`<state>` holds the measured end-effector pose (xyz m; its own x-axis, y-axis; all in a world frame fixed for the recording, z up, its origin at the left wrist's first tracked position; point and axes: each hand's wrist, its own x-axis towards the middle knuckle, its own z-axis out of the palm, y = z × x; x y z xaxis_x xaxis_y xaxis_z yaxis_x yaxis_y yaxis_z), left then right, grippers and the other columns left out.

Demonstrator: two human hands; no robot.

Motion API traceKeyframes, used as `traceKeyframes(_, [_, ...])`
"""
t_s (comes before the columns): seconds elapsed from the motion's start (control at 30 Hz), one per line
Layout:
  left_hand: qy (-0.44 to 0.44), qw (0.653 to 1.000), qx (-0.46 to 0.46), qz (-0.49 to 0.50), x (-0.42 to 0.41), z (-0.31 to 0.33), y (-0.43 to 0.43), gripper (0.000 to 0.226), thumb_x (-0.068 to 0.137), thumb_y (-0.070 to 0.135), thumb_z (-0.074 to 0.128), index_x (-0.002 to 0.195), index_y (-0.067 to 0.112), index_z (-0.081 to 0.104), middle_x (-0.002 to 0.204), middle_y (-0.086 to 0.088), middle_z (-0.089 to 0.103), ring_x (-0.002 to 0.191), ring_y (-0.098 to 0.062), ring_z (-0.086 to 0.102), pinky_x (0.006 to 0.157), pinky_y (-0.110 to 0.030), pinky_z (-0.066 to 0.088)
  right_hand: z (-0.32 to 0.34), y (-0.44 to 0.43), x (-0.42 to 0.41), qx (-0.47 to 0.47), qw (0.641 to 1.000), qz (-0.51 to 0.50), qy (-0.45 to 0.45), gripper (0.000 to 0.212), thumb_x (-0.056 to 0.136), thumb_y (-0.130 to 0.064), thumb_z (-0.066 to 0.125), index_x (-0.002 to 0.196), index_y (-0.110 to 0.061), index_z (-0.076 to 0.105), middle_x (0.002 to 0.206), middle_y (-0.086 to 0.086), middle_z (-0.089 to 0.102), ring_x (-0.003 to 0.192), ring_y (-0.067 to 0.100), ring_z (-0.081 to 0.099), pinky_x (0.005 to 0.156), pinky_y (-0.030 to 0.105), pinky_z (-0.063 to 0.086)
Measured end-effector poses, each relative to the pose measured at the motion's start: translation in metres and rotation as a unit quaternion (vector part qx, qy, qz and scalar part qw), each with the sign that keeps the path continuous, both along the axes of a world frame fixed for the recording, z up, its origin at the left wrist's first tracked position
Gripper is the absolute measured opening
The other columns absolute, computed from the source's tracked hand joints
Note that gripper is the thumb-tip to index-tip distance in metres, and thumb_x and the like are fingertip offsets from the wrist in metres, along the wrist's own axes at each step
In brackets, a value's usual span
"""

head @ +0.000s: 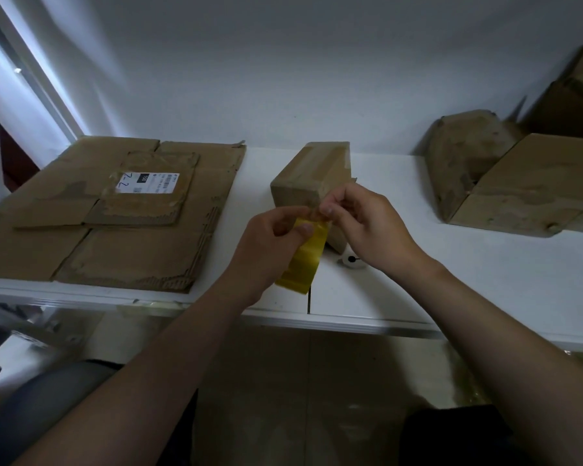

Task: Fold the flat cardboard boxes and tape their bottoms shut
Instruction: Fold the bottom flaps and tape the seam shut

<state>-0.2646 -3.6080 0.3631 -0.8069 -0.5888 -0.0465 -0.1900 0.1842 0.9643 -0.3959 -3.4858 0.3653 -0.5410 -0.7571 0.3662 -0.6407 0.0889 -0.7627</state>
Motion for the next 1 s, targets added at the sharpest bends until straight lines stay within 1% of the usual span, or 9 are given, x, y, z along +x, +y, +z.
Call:
traceKeyframes(0.1, [0.005, 1.0, 0.005, -0.017, 0.003, 0.002, 0.0, 0.024, 0.095, 0.032, 0.067, 0.118, 0.04, 0.065, 0.116, -0.001, 0.069, 0.106, -0.02, 0.066, 0.093, -0.049, 0.057, 0.0, -0.002, 0.001, -0.009, 0.999, -0.018, -0.028, 0.013, 0.1, -0.016, 0.061, 0.089, -0.022, 0.064, 0.083, -0.008, 0.071, 0.084, 0.009, 0.068, 0.077, 0.035, 0.055])
traceKeyframes(0.2, [0.009, 0.999, 0.035, -0.039, 0.005, 0.003, -0.001, 0.038, 0.091, 0.029, 0.072, 0.128, 0.032, 0.063, 0.12, -0.001, 0.067, 0.107, -0.022, 0.068, 0.087, -0.051, 0.06, 0.007, -0.003, 0.0, -0.037, 0.997, -0.018, -0.069, 0.016, 0.1, -0.016, 0.058, 0.086, -0.022, 0.062, 0.082, -0.002, 0.074, 0.085, 0.019, 0.072, 0.085, 0.048, 0.057])
traceKeyframes(0.33, [0.006, 0.999, 0.022, -0.033, 0.004, 0.004, -0.004, 0.046, 0.085, 0.037, 0.075, 0.13, 0.029, 0.066, 0.111, -0.006, 0.068, 0.105, -0.026, 0.067, 0.086, -0.054, 0.06, 0.007, -0.006, 0.001, -0.041, 0.993, -0.028, -0.104, 0.011, 0.095, -0.024, 0.059, 0.084, -0.026, 0.062, 0.085, 0.004, 0.075, 0.087, 0.025, 0.072, 0.088, 0.056, 0.055])
traceKeyframes(0.43, [-0.013, 1.0, 0.007, -0.024, 0.003, 0.002, -0.008, 0.036, 0.092, 0.032, 0.07, 0.128, 0.031, 0.065, 0.112, -0.003, 0.065, 0.105, -0.023, 0.064, 0.092, -0.052, 0.056, 0.009, -0.007, 0.003, -0.055, 0.989, -0.029, -0.132, 0.011, 0.095, -0.021, 0.057, 0.085, -0.021, 0.062, 0.083, 0.007, 0.075, 0.089, 0.028, 0.073, 0.091, 0.057, 0.054])
traceKeyframes(0.63, [-0.029, 0.999, -0.039, -0.02, 0.005, -0.004, -0.008, 0.028, 0.095, 0.033, 0.067, 0.122, 0.032, 0.07, 0.096, 0.008, 0.06, 0.097, -0.017, 0.061, 0.082, -0.035, 0.051, 0.02, -0.006, 0.003, -0.039, 0.987, -0.029, -0.153, 0.016, 0.102, -0.009, 0.054, 0.088, -0.009, 0.06, 0.073, 0.009, 0.074, 0.072, 0.033, 0.073, 0.083, 0.055, 0.059])
traceKeyframes(0.77, [-0.044, 0.997, -0.059, -0.033, 0.004, -0.012, -0.002, 0.03, 0.094, 0.04, 0.066, 0.124, 0.034, 0.069, 0.105, 0.005, 0.062, 0.102, -0.02, 0.063, 0.09, -0.051, 0.057, 0.025, -0.006, 0.004, -0.01, 0.988, -0.051, -0.147, 0.017, 0.101, -0.007, 0.055, 0.084, -0.007, 0.058, 0.07, 0.009, 0.072, 0.058, 0.031, 0.07, 0.069, 0.047, 0.059])
traceKeyframes(0.83, [-0.055, 0.995, -0.072, -0.041, 0.005, -0.015, 0.002, 0.034, 0.095, 0.041, 0.064, 0.127, 0.031, 0.066, 0.115, 0.002, 0.062, 0.105, -0.021, 0.062, 0.092, -0.053, 0.056, 0.025, -0.006, 0.004, 0.01, 0.99, -0.06, -0.13, 0.017, 0.101, -0.009, 0.056, 0.084, -0.009, 0.057, 0.07, 0.008, 0.071, 0.056, 0.029, 0.069, 0.064, 0.04, 0.057])
traceKeyframes(0.93, [-0.05, 0.99, -0.121, -0.045, 0.004, -0.02, 0.006, 0.043, 0.096, 0.04, 0.062, 0.136, 0.032, 0.046, 0.112, 0.003, 0.059, 0.098, -0.017, 0.062, 0.083, -0.041, 0.056, 0.024, -0.006, 0.003, 0.043, 0.99, -0.069, -0.113, 0.015, 0.1, -0.011, 0.056, 0.084, -0.01, 0.059, 0.067, 0.003, 0.071, 0.055, 0.027, 0.07, 0.063, 0.031, 0.053])
traceKeyframes(1.0, [-0.029, 0.986, -0.161, -0.029, 0.004, -0.023, 0.009, 0.048, 0.096, 0.037, 0.064, 0.131, 0.033, 0.033, 0.109, 0.004, 0.055, 0.089, -0.013, 0.061, 0.073, -0.033, 0.051, 0.027, -0.005, 0.002, 0.06, 0.991, -0.068, -0.097, 0.015, 0.098, -0.011, 0.057, 0.084, -0.011, 0.062, 0.066, -0.001, 0.072, 0.056, 0.023, 0.07, 0.063, 0.027, 0.052])
